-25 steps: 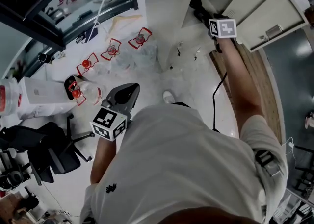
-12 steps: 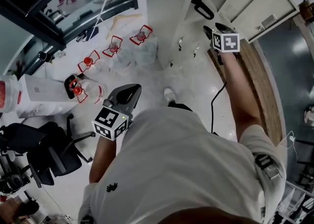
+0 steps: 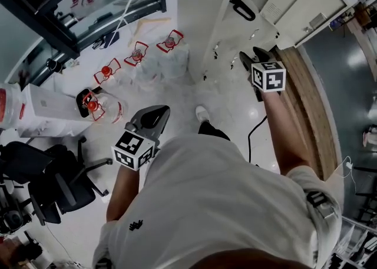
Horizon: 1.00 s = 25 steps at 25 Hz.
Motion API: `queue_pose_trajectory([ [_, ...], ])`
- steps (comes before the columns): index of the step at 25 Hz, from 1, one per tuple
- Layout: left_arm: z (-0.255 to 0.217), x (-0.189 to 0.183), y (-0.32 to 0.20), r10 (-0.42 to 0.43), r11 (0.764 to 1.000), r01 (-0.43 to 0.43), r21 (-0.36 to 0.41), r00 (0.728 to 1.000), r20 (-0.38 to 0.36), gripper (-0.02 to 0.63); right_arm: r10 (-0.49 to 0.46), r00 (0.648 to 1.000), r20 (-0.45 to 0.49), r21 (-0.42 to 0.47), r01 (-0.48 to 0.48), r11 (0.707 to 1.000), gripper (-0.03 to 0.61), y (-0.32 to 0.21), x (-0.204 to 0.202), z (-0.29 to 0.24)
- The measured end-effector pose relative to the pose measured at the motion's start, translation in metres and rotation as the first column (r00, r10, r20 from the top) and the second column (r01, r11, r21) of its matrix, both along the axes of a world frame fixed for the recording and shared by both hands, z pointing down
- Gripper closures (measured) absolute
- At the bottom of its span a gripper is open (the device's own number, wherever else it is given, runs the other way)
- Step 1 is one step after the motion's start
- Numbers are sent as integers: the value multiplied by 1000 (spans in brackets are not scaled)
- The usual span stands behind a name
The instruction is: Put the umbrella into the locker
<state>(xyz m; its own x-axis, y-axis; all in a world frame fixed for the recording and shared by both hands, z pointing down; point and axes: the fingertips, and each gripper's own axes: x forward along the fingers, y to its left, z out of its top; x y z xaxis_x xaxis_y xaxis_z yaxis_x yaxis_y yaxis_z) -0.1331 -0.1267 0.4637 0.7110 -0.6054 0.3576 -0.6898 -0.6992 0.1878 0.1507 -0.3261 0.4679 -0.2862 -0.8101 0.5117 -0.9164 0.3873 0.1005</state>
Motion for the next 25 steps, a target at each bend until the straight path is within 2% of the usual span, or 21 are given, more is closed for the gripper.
queue_pose_trajectory([
  [13,17,-15,46,-16,1000,16,-18,1000,-4,556,-48,997,68,-6,48,999,419,114,-33,15],
  [19,22,-17,61,-11,1000,11,-20,1000,5,555,-59,997,54,18,58,998,506,142,-38,20],
  [25,19,-23,71,-24,1000,24,-18,1000,-4,556,-79,996,39,16,78,997,567,163,-47,21],
])
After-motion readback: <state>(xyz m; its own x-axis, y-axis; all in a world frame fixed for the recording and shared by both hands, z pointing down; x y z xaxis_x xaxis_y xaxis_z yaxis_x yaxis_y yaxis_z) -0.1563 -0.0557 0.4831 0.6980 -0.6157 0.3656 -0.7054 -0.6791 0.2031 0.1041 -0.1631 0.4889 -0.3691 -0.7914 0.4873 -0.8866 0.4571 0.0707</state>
